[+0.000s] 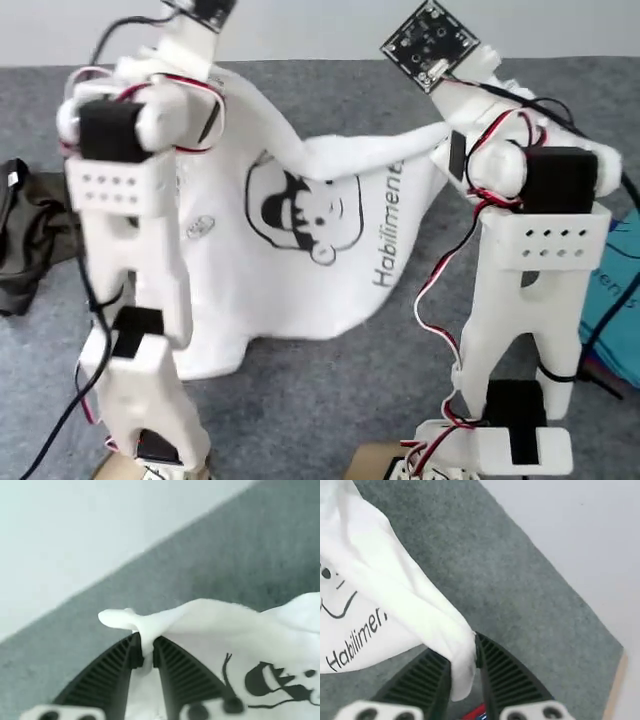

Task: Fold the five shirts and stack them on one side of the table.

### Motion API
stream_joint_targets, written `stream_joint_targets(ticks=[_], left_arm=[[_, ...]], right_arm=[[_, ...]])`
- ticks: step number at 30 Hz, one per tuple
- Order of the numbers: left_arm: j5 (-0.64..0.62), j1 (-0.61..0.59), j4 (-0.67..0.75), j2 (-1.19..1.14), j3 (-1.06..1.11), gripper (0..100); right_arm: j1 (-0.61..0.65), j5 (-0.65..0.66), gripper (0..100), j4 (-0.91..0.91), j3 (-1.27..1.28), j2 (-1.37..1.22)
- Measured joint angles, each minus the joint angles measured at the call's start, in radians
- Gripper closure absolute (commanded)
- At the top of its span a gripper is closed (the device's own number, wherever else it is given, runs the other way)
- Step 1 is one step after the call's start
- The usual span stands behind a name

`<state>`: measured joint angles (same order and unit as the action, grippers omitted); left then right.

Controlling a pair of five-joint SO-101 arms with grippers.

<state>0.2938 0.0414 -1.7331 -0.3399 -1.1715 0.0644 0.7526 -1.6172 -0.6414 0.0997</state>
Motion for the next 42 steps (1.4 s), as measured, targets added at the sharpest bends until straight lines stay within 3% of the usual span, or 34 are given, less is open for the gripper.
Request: stream_joint_targets(ticks=[19, 30, 42], left_arm=[[-0.003, -0.040, 0.071, 0.437, -0.017, 100], [-0.003, -0.040, -0.002, 0.548, -0.018, 100], [-0.003, -0.040, -0.002, 0.554, 0.017, 100]], right_arm=[[-0.221, 0.037, 98.8, -0.005, -0.336, 0.020], [-0.241, 0.083, 98.8, -0.112, -0.586, 0.021], [-0.245, 0.086, 98.8, -0.123, -0.614, 0.046]])
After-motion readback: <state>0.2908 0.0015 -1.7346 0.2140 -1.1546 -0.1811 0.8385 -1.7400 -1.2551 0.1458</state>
